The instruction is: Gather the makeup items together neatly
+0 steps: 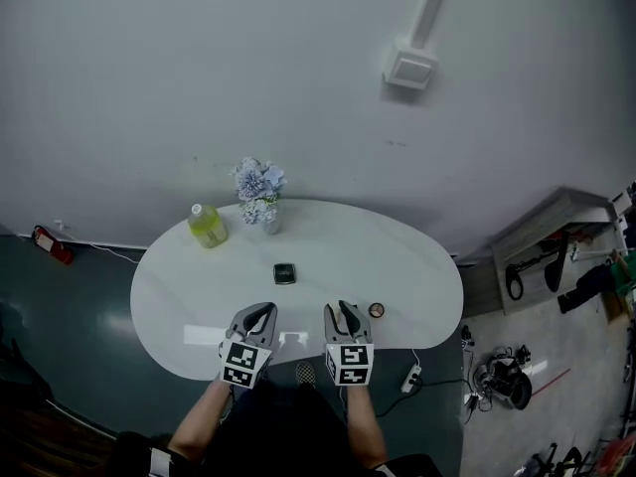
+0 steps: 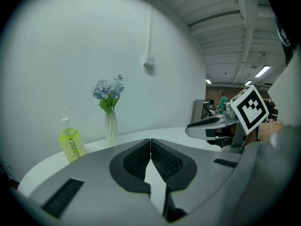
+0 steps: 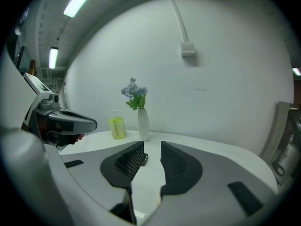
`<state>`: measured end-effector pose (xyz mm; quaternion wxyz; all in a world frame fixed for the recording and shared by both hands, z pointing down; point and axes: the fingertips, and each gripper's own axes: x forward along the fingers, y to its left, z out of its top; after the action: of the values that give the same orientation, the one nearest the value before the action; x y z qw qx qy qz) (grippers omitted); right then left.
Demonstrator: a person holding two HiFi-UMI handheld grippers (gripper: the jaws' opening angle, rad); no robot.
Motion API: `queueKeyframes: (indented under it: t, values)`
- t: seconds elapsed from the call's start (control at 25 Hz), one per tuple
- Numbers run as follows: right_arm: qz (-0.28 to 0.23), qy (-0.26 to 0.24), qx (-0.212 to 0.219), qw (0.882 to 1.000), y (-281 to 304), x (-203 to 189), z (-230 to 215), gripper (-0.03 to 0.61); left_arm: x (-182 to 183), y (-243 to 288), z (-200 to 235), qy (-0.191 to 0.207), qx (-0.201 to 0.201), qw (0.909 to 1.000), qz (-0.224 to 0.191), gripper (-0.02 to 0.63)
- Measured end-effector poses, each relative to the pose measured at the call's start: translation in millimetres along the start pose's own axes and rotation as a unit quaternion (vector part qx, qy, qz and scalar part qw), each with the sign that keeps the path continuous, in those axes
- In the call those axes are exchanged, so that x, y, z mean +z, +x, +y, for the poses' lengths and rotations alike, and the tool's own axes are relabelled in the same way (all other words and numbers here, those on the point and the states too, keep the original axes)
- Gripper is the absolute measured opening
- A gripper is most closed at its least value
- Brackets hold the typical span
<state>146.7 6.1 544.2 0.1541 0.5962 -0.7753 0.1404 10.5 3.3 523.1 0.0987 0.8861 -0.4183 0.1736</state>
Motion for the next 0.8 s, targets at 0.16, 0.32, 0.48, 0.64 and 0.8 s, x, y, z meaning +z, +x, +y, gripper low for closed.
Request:
queueKeyframes:
  t: [0.16, 0.32, 0.48, 0.64, 0.8]
  values:
    - [-0.027, -0.007, 0.002, 1.0, -8, 25, 13, 0.103, 15, -11, 9, 0.005, 0.009, 0.9998, -0.015, 0.02]
    - [-0.044, -0.013, 0.003, 0.999, -14, 40, 25, 0.075, 26, -25, 17, 0.012, 0.016, 0.9994, -0.03, 0.02]
    - [-0.057, -0.018, 0.003, 0.998, -16, 51, 33, 0.057, 35, -34, 24, 0.018, 0.022, 0.9987, -0.042, 0.02]
    - [-0.061, -0.023, 0.006, 0.998, -17, 56, 41, 0.042, 41, -43, 27, 0.021, 0.025, 0.9981, -0.052, 0.02]
    - [-0.065, -0.029, 0.01, 0.997, -18, 62, 48, 0.04, 45, -48, 32, 0.022, 0.026, 0.9979, -0.056, 0.02]
